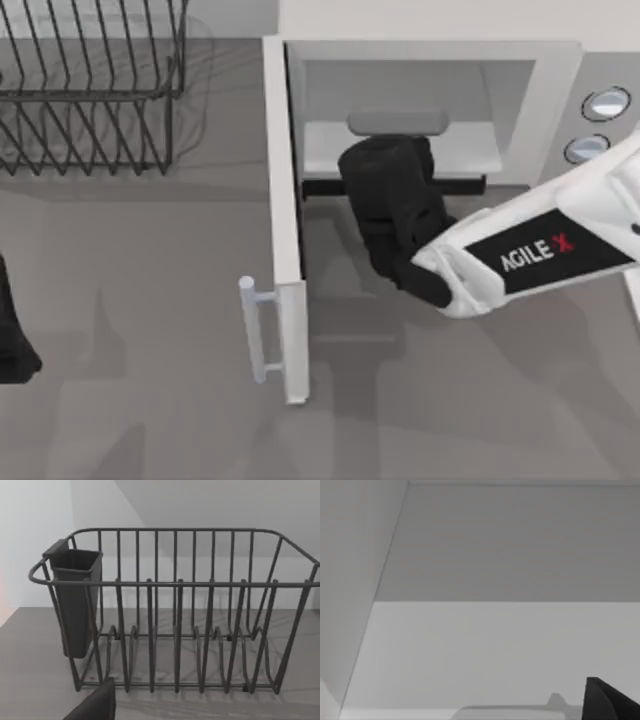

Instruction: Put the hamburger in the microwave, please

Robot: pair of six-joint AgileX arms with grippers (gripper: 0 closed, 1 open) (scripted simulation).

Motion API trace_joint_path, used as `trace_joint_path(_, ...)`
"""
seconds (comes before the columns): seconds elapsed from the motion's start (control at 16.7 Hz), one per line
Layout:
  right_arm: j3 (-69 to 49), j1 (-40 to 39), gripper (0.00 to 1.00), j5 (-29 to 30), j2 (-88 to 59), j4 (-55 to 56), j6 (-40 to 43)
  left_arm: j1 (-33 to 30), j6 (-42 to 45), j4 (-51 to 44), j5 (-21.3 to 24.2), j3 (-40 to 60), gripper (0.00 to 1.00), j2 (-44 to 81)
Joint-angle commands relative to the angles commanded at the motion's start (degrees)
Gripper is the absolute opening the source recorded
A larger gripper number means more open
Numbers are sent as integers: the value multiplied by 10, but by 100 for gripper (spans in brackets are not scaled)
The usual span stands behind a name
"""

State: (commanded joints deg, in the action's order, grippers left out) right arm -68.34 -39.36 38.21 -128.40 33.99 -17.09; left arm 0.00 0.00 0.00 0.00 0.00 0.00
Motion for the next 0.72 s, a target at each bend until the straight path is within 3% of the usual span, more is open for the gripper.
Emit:
trace_joint_path(0.42,-3,8,0,-2,-4,-5,1,0,0,0,0,0,100,0)
trace_joint_path(0.72,-129,35,0,-24,-84,-46,17,0,0,0,0,0,100,0)
